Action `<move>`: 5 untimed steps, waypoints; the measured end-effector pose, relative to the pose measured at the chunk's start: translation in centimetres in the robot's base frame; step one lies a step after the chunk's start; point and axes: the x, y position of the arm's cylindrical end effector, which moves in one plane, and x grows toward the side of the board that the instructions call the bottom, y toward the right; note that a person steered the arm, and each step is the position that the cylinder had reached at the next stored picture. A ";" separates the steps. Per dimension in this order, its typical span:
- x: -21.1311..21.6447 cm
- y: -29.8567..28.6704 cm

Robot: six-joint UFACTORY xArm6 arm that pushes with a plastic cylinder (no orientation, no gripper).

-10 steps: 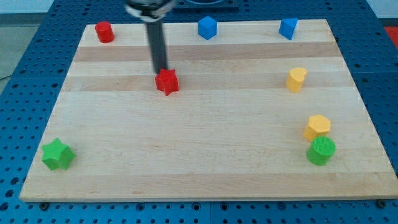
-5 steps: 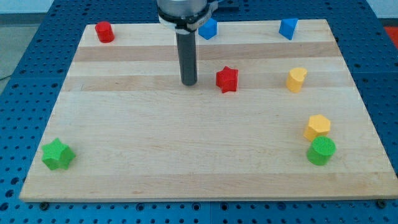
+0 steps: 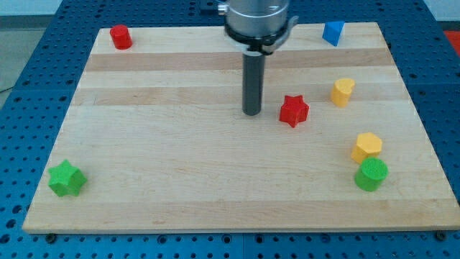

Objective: Move the red star towards yellow heart

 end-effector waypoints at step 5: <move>0.2 5.3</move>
